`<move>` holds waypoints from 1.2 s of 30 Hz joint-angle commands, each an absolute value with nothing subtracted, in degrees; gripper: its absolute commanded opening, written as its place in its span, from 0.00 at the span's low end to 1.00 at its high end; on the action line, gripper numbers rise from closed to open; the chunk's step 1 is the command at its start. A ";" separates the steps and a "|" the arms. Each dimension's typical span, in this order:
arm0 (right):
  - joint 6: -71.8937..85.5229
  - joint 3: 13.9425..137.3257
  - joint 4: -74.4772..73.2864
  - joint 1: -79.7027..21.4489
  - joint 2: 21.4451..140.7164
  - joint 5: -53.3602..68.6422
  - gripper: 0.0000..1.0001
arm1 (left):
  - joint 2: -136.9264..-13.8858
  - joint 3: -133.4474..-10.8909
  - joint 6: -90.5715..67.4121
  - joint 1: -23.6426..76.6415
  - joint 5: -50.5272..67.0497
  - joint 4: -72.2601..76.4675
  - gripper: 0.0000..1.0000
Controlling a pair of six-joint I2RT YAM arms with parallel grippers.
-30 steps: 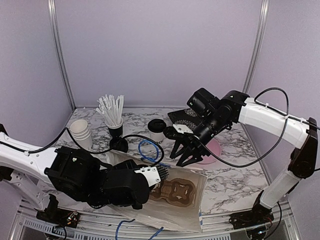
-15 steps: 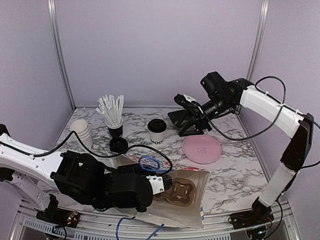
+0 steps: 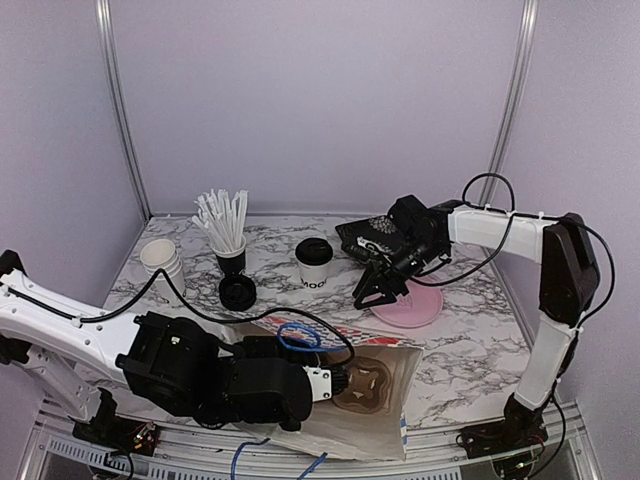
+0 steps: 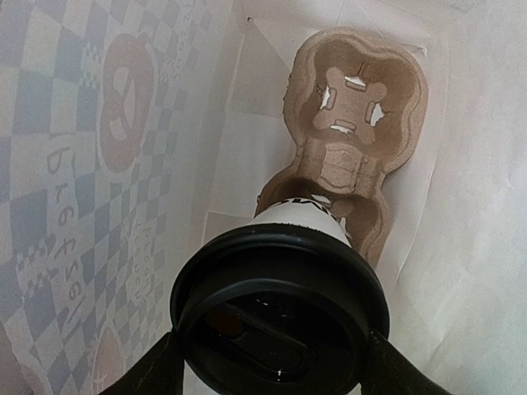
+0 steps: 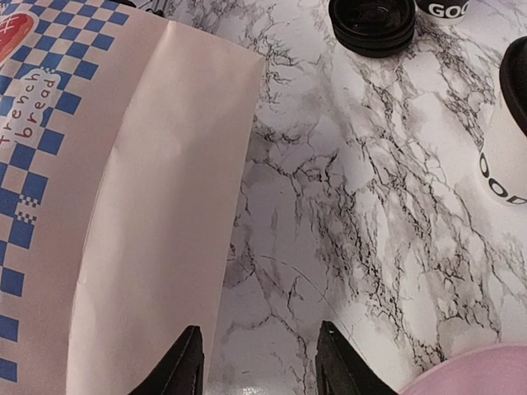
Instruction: Pack the takeout coffee
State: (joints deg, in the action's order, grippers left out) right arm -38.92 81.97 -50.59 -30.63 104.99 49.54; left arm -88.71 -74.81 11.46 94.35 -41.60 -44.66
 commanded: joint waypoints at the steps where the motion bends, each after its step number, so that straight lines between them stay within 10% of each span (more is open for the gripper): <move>1: -36.88 81.36 -47.19 -30.94 104.86 49.49 0.44 | -89.55 -74.49 14.27 94.75 -43.41 -42.50 0.39; 36: -36.66 80.68 -47.99 -31.11 105.29 51.83 0.45 | -91.31 -70.66 18.40 94.03 -42.47 -38.56 0.42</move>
